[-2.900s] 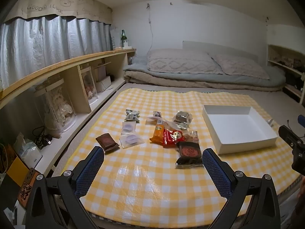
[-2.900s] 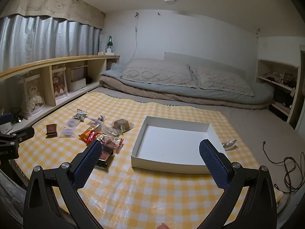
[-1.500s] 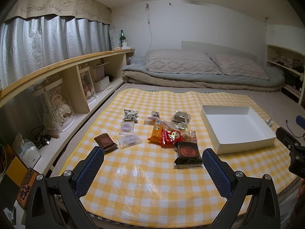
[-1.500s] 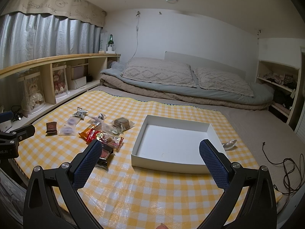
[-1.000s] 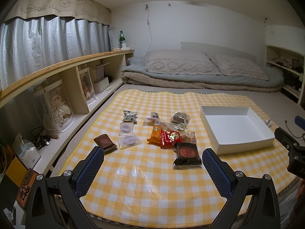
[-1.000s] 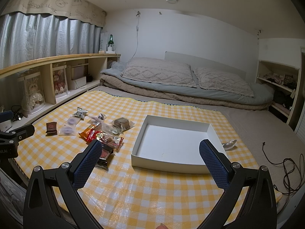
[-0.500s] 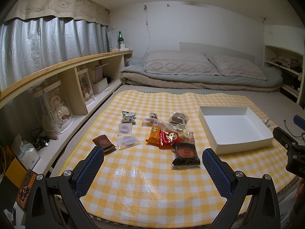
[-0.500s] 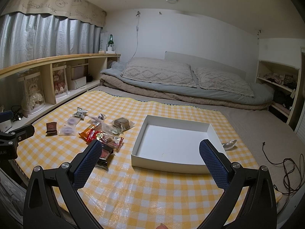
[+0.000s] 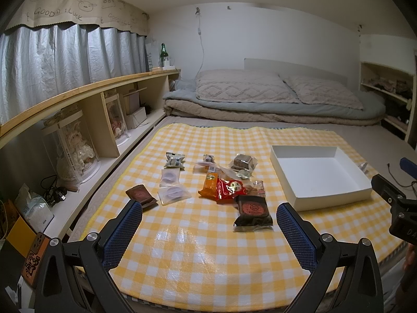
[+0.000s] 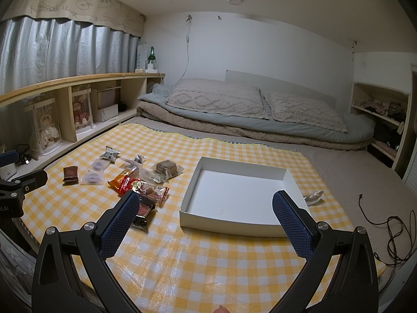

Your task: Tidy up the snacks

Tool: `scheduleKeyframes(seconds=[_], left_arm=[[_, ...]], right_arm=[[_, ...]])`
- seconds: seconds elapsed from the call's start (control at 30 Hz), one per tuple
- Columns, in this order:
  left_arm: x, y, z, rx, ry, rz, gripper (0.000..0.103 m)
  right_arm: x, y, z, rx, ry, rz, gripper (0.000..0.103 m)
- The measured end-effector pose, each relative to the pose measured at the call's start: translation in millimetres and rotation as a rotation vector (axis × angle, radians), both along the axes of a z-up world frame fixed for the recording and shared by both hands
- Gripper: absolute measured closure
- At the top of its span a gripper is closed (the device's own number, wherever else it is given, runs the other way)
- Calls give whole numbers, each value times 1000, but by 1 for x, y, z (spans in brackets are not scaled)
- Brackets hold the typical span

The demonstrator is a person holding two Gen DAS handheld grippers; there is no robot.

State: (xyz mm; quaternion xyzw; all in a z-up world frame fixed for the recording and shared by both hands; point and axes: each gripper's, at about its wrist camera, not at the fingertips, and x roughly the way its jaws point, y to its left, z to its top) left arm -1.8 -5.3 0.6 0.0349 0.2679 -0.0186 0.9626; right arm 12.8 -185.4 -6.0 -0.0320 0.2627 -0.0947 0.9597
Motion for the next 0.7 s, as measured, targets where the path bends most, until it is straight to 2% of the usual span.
scheduleKeyframes(seconds=[0.4,0.7], left_arm=[[-2,-4,8,-5,-15,-1,0],[8,8,50,-39,-46,5,0]], right_arm=[[0,3,7,1,-13,5,0],[18,7,43,-5,-27,68,0]])
